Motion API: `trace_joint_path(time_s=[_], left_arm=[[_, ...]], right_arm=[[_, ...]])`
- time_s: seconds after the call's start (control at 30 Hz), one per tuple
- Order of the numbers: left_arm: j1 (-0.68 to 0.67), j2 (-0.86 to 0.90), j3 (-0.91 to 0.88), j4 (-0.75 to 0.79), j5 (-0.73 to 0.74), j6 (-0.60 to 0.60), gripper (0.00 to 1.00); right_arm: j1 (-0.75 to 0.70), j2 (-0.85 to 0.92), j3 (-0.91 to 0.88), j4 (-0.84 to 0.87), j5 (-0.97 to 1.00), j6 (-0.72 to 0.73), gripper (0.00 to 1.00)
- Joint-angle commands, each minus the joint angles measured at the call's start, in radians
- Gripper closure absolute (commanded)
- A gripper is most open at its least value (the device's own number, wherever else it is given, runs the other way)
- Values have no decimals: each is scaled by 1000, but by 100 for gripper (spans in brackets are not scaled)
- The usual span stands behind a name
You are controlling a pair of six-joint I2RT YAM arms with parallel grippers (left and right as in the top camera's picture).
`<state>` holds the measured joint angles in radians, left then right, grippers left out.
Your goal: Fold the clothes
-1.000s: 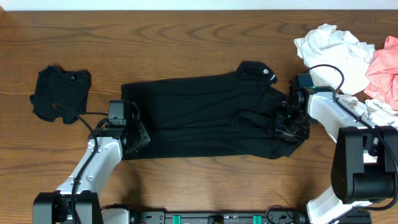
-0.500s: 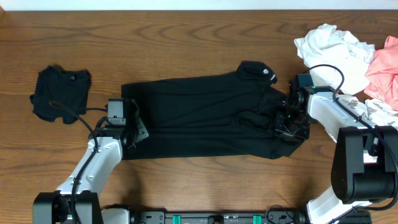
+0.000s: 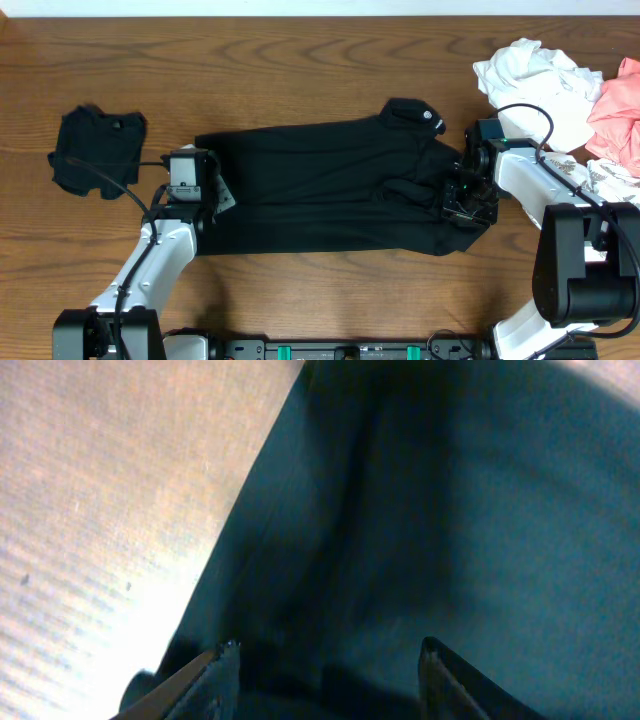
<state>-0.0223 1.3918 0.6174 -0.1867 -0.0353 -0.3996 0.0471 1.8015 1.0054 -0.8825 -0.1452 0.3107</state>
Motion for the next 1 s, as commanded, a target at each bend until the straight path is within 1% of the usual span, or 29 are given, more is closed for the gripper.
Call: trace_joint_path(time_s=[0.0,0.03,0.07,0.13,0.2,0.23,0.27,0.3,0.4,0.47,0.87,0.97], left_arm=[[4,-10,15,-43,63,21,45],[4,-23,15,-66,106,31,50],[4,-39,15,-89,138,32,58],[4,-89,15,-154,187,32,68],[4,-141,15,-221,185,31,79],[4,-170,15,-260,184,32,87],[4,-195,15,-298,181,32,92],[4,-213,15,-329,180,32,94],[4,-231,13,-395,169,42,94],[4,-219,-1,-395,168,55,94],[4,2,-26,-338,166,55,94],[4,48,-26,-283,165,60,94]], right_arm=[[-13,46,-34,34,111,2,62],[-13,46,-34,34,111,3,62],[-13,46,-34,34,111,2,62],[-14,46,-34,35,111,2,62],[-14,46,-34,37,111,2,62],[-14,46,-34,38,111,2,61],[-14,46,-34,38,111,2,61],[-14,46,-34,38,111,3,61],[-14,46,-34,38,111,3,61],[-14,46,-34,39,111,3,62],[-14,46,-34,41,111,3,62],[-14,46,-34,41,111,3,61]])
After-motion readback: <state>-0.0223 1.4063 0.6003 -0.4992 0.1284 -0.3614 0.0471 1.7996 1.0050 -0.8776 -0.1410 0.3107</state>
